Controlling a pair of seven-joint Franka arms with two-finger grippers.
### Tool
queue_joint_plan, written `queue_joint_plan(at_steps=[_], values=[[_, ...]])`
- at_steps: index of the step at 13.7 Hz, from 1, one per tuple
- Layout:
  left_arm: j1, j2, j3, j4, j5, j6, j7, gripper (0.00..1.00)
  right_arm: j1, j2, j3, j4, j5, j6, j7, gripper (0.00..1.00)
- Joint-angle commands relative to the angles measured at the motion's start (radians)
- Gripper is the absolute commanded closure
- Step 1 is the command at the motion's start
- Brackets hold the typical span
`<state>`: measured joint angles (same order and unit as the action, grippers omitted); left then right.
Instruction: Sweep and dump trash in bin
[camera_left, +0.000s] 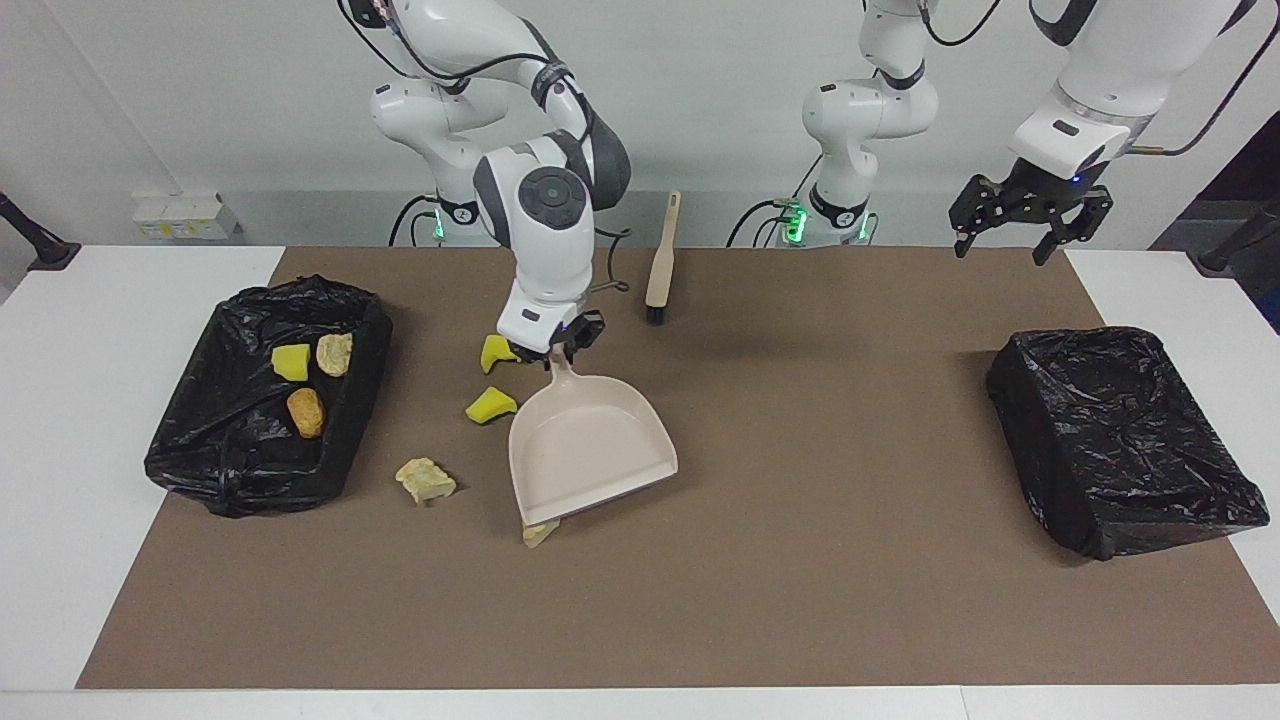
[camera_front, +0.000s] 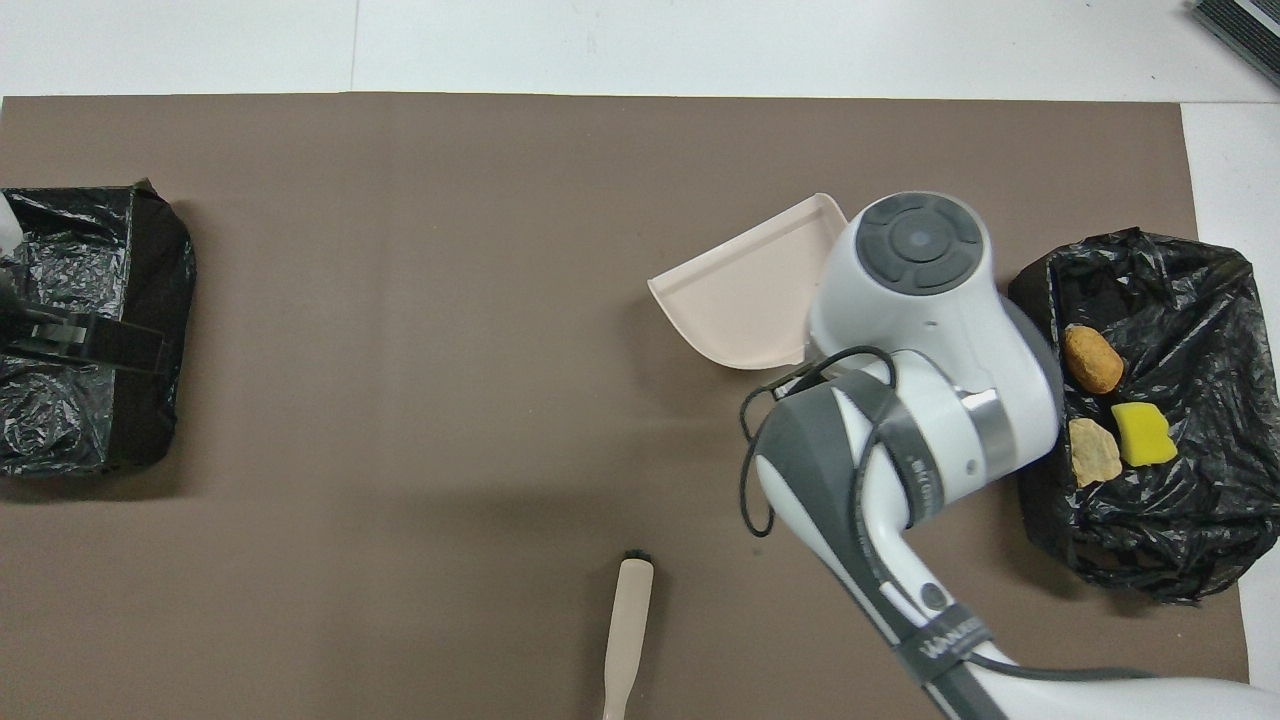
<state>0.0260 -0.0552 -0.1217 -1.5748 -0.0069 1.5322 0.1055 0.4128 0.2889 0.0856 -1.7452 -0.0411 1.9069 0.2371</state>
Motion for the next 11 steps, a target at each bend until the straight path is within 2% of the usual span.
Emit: queue_joint_plan(at_steps=[1, 5, 6, 8, 10, 11], values=[[0.020, 0.021, -0.012, 0.035, -0.009, -0.014, 0.017, 0.00, 0.073, 0.143, -0.006, 0.131, 0.018, 0.015, 0.187, 1.00], [0.003, 0.026, -0.010, 0.038, -0.008, -0.020, 0.019, 0.00, 0.150, 0.306, -0.001, 0.340, 0.061, 0.014, 0.391, 1.00], [-0.006, 0.037, -0.006, 0.048, -0.007, -0.024, 0.017, 0.00, 0.161, 0.320, -0.001, 0.358, 0.063, 0.015, 0.422, 1.00], [-0.066, 0.041, 0.069, 0.061, -0.008, -0.032, 0.019, 0.00, 0.165, 0.317, 0.016, 0.360, 0.078, 0.014, 0.452, 1.00], [-0.066, 0.031, 0.077, 0.058, -0.016, -0.017, 0.020, 0.00, 0.165, 0.314, 0.017, 0.357, 0.099, 0.015, 0.476, 1.00], [-0.066, 0.029, 0.077, 0.055, -0.018, -0.020, 0.019, 0.00, 0.161, 0.312, 0.017, 0.355, 0.102, 0.014, 0.466, 0.90]])
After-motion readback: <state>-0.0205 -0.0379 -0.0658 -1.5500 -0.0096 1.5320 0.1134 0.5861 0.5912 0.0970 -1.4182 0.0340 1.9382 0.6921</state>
